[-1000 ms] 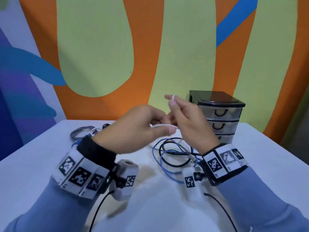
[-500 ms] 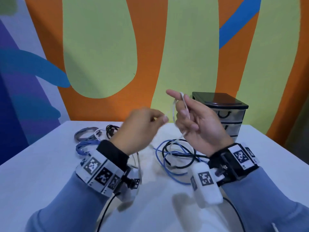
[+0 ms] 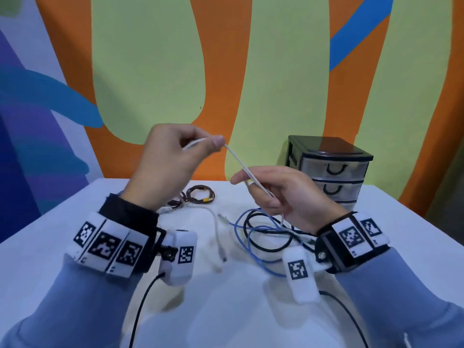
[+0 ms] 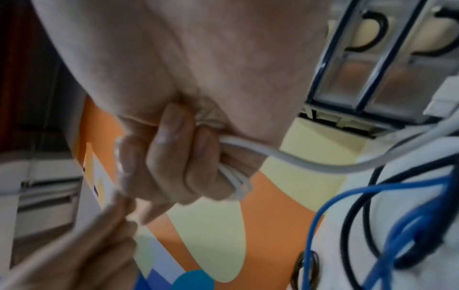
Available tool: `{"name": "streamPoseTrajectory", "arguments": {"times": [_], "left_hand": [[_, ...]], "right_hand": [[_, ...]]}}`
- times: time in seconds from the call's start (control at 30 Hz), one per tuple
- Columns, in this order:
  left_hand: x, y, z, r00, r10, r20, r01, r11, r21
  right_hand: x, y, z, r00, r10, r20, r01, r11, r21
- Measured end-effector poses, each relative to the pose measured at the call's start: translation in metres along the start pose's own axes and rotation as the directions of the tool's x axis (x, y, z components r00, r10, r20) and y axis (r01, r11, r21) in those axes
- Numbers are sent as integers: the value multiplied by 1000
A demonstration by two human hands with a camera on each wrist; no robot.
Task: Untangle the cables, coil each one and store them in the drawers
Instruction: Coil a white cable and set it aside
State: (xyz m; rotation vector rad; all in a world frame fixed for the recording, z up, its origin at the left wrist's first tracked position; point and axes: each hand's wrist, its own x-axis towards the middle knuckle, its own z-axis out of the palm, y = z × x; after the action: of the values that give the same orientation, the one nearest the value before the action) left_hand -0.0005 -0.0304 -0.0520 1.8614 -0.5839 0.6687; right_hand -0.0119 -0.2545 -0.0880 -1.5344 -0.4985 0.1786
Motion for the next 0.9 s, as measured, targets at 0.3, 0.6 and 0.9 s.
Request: {"name": "streamPoseTrajectory", "arguments": {"times": [0.3,0.6,0.9], "left_hand": [[-12,-14,40,956,-99,276,1,943,334],[-19,14,34,841,-17,541,-108,974,198],[-4,-18,5,966,112,234,-149,978,148]], "right_hand": [[-1,-9,-4,984,-159,-76,175,847,502],[9,3,-6,871,-250,-422,146,953,-264],[-3,-6,-3,1000,5,-23,-12,946,-325]]}}
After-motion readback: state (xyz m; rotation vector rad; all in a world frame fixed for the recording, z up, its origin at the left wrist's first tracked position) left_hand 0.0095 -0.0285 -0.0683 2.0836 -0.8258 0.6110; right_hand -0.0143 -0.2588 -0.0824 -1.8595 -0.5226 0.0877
